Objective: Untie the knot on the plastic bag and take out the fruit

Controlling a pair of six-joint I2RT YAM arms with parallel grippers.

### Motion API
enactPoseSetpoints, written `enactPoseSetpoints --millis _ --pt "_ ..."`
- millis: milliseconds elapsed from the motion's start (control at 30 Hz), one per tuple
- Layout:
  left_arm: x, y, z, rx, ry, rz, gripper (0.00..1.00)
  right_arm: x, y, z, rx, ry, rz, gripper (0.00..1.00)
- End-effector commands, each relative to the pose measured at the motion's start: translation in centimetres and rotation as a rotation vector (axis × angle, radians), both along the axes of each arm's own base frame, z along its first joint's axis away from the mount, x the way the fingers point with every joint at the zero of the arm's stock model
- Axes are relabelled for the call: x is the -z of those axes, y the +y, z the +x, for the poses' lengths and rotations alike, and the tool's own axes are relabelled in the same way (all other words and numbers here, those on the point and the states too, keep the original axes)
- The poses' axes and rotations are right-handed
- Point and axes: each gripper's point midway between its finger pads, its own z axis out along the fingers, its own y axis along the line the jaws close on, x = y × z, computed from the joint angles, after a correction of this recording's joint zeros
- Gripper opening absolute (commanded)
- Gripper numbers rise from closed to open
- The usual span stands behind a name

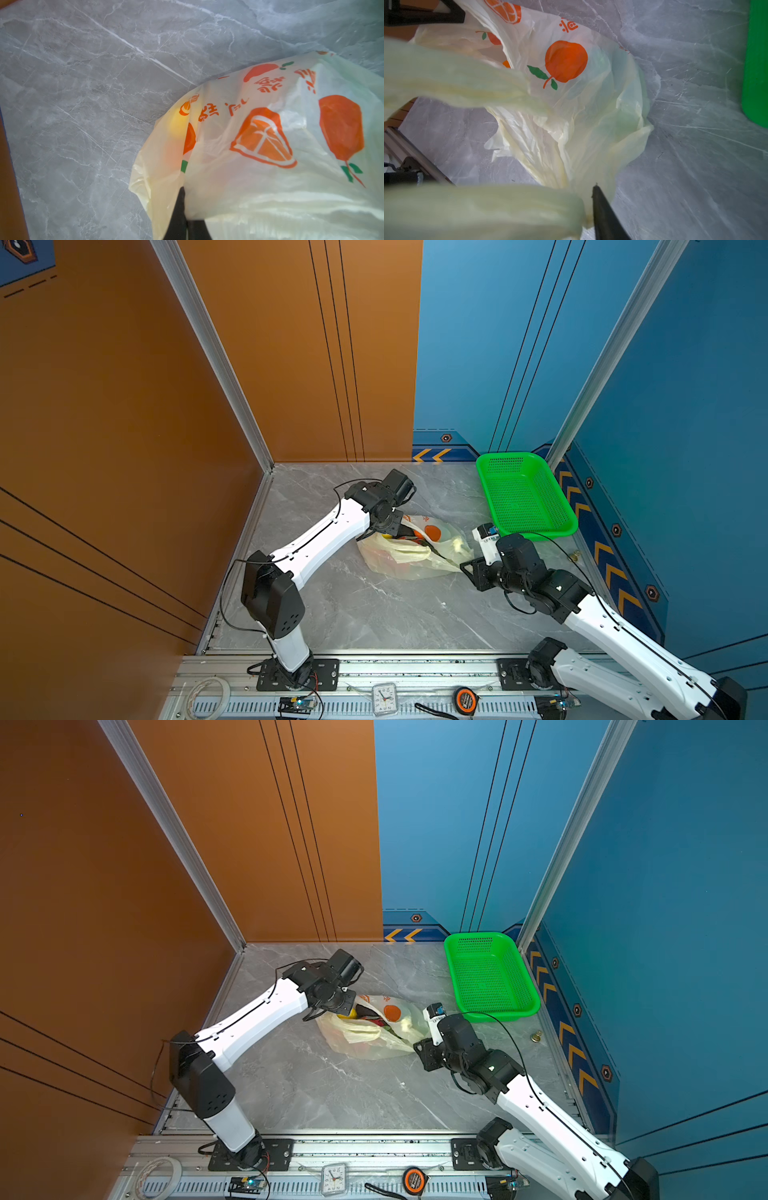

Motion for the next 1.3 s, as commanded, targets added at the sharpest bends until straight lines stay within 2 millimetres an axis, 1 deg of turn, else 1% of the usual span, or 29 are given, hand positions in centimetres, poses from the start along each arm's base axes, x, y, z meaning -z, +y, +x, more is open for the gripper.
enactPoseSetpoints --millis 0,67,167,233,400,500,567,633,733,833,900,967,1067,1133,1167,1200,1233,1267 --pt "-1.9 -0.9 -0.5 0.043 -0.083 -0.065 0.0 -4.2 -0.1 -0.4 -0.086 -0.042 0.015 0.62" --pt "-2.6 -1.2 -0.8 0.06 -0.123 -0.088 0.0 -6.6 -0.1 -0.2 -0.126 -0.073 0.029 0.75" --pt "-3.1 -1.5 -1.0 0.076 -0.158 -0.115 0.0 -9.7 0.4 0.9 -0.162 -0.118 0.04 0.84" --pt "-3.2 -1.8 -1.1 0.081 -0.169 -0.132 0.0 -11.8 0.9 2.1 -0.181 -0.158 0.043 0.89" --pt "-3.4 -2.4 -1.4 0.097 -0.192 -0.154 0.0 -15.0 2.9 5.5 -0.244 -0.224 0.036 0.93" --pt "-3.5 -2.7 -1.7 0.112 -0.207 -0.172 0.0 -15.0 4.0 7.9 -0.269 -0.225 -0.002 0.98" --pt "-3.5 -2.7 -1.7 0.114 -0.212 -0.177 0.0 -14.0 4.9 9.0 -0.307 -0.192 -0.035 0.99" --pt "-3.6 -2.7 -1.7 0.11 -0.217 -0.18 0.0 -11.8 5.9 9.6 -0.367 -0.139 -0.075 0.99" --pt "-3.4 -2.7 -1.7 0.103 -0.218 -0.184 0.0 -8.1 7.0 9.7 -0.426 -0.073 -0.129 0.99" --pt "-3.4 -2.6 -1.7 0.092 -0.219 -0.19 0.0 -5.3 8.7 9.2 -0.479 -0.033 -0.17 0.98" --pt "-3.3 -2.6 -1.8 0.089 -0.216 -0.192 0.0 -4.3 9.9 9.2 -0.487 -0.041 -0.187 0.98" --pt "-3.3 -2.6 -1.7 0.087 -0.216 -0.194 0.0 -3.7 10.8 9.5 -0.478 -0.058 -0.197 0.98" --pt "-3.5 -2.7 -1.8 0.086 -0.217 -0.199 0.0 -2.0 11.9 10.2 -0.456 -0.054 -0.238 0.95" --pt "-3.7 -2.6 -1.8 0.082 -0.224 -0.202 0.0 -0.3 11.8 11.2 -0.405 -0.048 -0.305 0.87" --pt "-3.8 -2.6 -1.9 0.08 -0.228 -0.203 0.0 0.6 11.6 11.8 -0.38 -0.034 -0.323 0.8" --pt "-3.9 -2.5 -1.9 0.078 -0.231 -0.205 0.0 1.6 11.2 12.5 -0.344 -0.019 -0.326 0.69" --pt "-3.9 -2.4 -1.9 0.076 -0.233 -0.206 0.0 2.3 11.0 13.0 -0.316 -0.004 -0.308 0.53" --pt "-3.9 -2.3 -2.0 0.072 -0.233 -0.207 0.0 2.8 10.9 13.4 -0.3 0.008 -0.285 0.4"
